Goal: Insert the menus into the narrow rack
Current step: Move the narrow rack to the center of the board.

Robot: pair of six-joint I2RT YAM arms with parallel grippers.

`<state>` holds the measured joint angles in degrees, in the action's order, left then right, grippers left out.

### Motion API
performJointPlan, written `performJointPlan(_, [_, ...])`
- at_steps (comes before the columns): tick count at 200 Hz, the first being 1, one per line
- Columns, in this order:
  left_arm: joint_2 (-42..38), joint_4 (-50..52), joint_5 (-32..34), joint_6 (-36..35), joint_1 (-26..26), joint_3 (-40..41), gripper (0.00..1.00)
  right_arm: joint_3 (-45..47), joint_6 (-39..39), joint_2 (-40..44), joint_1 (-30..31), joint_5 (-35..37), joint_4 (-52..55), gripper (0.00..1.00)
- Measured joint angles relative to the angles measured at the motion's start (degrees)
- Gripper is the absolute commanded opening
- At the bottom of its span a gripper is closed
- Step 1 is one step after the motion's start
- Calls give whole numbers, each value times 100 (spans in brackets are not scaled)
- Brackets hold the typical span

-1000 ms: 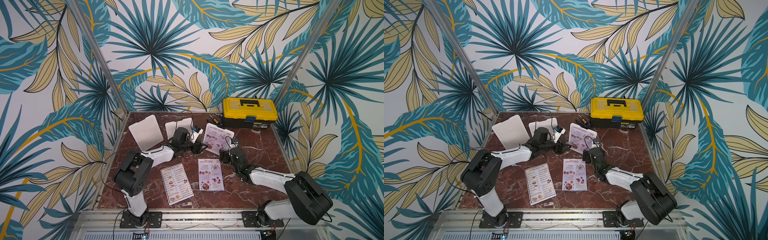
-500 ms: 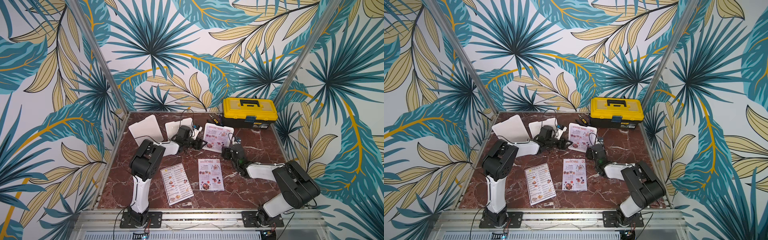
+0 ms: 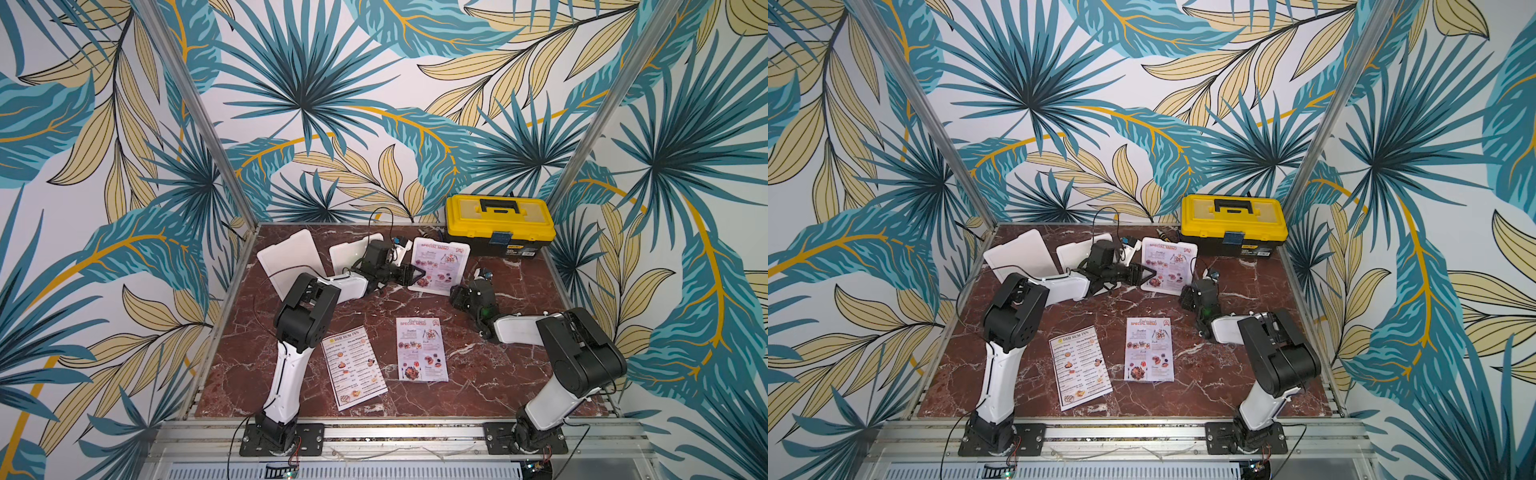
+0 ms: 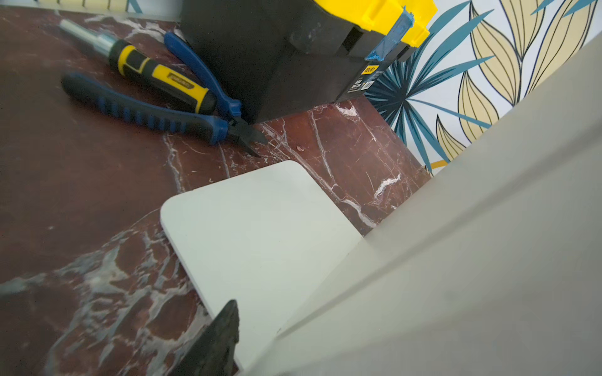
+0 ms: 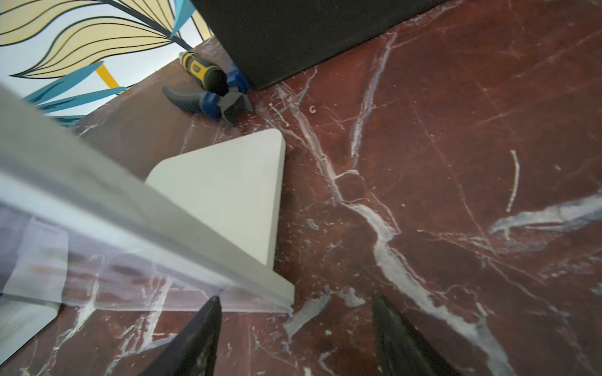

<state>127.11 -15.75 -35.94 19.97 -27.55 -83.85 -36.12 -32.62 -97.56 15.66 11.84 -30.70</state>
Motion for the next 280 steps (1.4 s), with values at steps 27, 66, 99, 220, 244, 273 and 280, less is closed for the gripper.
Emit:
performJointPlan(27, [315, 9, -157, 221, -15, -352, 61, -129, -90, -142, -157, -149, 17, 73])
performJointPlan(66, [487, 11, -260, 380, -15, -605, 63, -413, -127, -210, -238, -297, 72, 73])
performJointPlan(99, [474, 9, -295, 400, -15, -649, 70, -525, -122, -157, -238, -472, 264, 73])
performJointPlan(220, [-4865, -175, 846, -553, -85, 3073, 78, 426, 758, 1818, 638, -1174, 321, 79])
performJointPlan(244, [-6312, -199, 1519, -811, 22, 4398, 80, 232, 1211, 1849, 960, -1480, 389, 80])
performJointPlan(273, [-7543, -101, 2177, -942, 267, 5532, 86, -481, 1733, 1432, 1335, -1818, 540, 83])
performJointPlan(280, [-7770, -83, 2332, -962, 299, 5718, 88, -675, 1843, 1294, 1403, -1904, 575, 85])
